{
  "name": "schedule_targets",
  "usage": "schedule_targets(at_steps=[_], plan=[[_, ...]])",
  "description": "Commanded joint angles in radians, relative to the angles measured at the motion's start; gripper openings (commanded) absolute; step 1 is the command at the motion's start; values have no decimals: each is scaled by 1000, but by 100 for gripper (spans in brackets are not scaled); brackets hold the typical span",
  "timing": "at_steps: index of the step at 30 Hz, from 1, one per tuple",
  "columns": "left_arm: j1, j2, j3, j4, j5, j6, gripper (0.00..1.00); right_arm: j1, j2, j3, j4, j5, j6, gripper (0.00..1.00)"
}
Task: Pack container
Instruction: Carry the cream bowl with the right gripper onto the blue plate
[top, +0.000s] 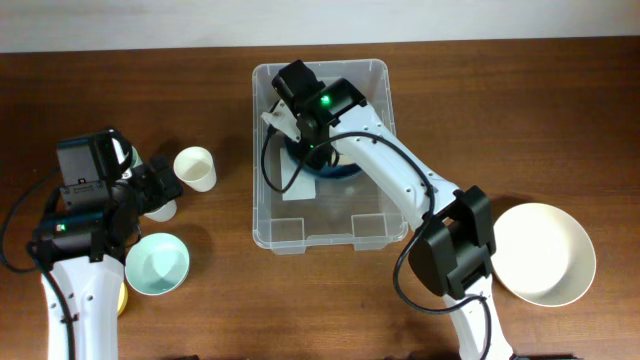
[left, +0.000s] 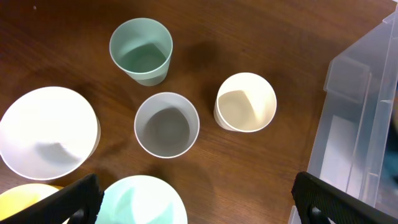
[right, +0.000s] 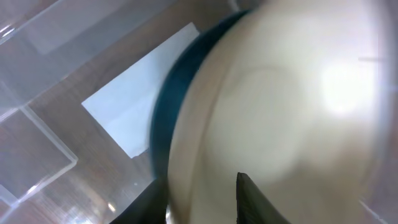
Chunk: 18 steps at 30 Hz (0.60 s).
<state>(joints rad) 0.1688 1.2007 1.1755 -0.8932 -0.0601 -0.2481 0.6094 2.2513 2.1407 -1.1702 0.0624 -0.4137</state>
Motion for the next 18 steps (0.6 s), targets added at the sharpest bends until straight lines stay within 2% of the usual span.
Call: schedule_targets(at_steps=[1,5,9,15,18], plan=[[2,-2,23,4,3,-9,99,-29,-114,37,10,70,127,32],[2,-2,23,3,3,-9,99,-83,-203,53,10,95,192,36],[2,-2,23,4,3,-9,99,-169,-292,53,-10,136,320,37],[2,-2,23,5,3,-9,99,-396,-399,53,-103,159,573,37],[2,-2,23,11,4,-9,100,-522,-409,53,-183,159,617,41]])
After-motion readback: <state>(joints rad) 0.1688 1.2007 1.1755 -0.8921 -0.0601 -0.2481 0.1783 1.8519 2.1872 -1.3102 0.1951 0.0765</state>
